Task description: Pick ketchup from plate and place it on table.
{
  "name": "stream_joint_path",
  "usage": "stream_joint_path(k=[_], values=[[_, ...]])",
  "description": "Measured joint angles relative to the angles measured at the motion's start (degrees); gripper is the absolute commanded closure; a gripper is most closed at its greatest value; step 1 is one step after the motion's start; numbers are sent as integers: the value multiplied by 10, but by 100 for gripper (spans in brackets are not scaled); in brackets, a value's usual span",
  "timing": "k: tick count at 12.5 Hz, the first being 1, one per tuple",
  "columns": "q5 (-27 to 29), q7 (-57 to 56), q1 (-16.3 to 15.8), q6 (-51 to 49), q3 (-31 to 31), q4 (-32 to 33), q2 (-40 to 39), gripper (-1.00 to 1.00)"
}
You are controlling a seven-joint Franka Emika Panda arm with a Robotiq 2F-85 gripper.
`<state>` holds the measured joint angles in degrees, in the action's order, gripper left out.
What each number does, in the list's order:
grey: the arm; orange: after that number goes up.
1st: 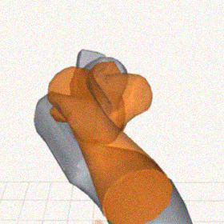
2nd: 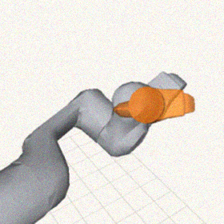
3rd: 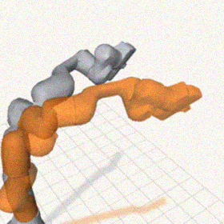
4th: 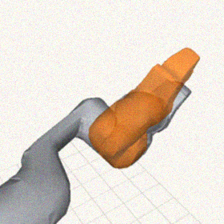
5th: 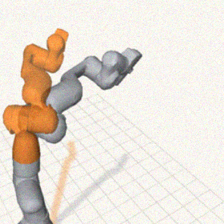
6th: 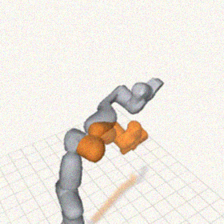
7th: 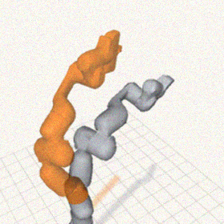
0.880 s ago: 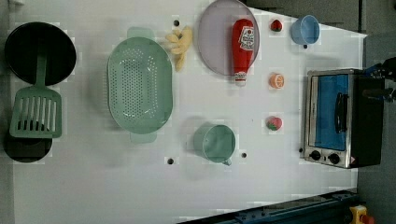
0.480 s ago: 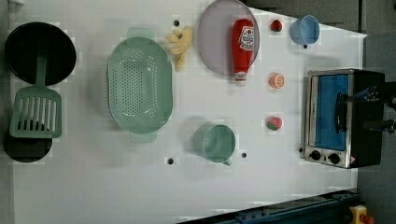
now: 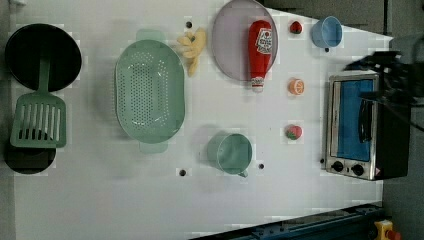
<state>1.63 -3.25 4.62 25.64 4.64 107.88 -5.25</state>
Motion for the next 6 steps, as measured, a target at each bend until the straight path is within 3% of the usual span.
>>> stream_joint_path(k=[6], values=[[-6, -158, -11, 180, 17, 6, -165, -100]])
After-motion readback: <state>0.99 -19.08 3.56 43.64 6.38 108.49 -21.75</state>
